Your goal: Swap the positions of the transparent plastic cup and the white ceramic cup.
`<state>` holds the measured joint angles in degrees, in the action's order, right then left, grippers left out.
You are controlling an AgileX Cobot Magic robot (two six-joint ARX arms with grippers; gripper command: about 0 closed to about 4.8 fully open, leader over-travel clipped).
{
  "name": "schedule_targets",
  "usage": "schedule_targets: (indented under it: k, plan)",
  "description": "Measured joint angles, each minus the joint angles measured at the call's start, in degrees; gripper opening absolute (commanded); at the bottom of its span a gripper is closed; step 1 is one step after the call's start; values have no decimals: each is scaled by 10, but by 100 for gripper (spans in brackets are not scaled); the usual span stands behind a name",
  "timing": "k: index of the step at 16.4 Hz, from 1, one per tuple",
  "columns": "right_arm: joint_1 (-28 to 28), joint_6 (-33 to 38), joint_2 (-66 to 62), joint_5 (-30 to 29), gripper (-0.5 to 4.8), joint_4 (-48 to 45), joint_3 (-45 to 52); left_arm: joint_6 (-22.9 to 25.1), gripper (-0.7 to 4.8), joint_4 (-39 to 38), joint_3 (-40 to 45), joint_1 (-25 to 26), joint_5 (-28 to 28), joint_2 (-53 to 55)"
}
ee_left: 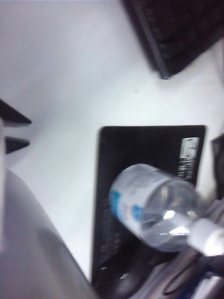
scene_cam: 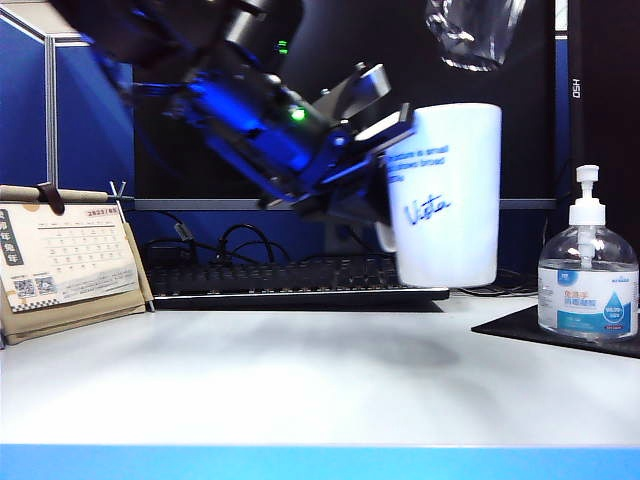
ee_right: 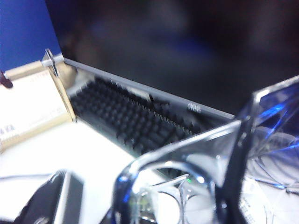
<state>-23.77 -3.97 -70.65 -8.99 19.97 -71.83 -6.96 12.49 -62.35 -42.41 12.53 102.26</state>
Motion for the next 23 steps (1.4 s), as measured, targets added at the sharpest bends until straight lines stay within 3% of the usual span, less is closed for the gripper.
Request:
schedule_targets:
  k: [7,12,19,23]
  plan:
    - [0,-7,0,0,-6,5,0,-11,-6,-11,-30,-14,10,59]
    - [0,-9,0,0,-6,5,0,-19,-6,-37,-104,-17,14,105]
    - [1,-10,0,-1,-7,5,0,-35,-6,-47,-112,-22,21,146]
    - [1,-15,0,-1,-6,5,0,-40,-6,-35,-158,-46,23,172]
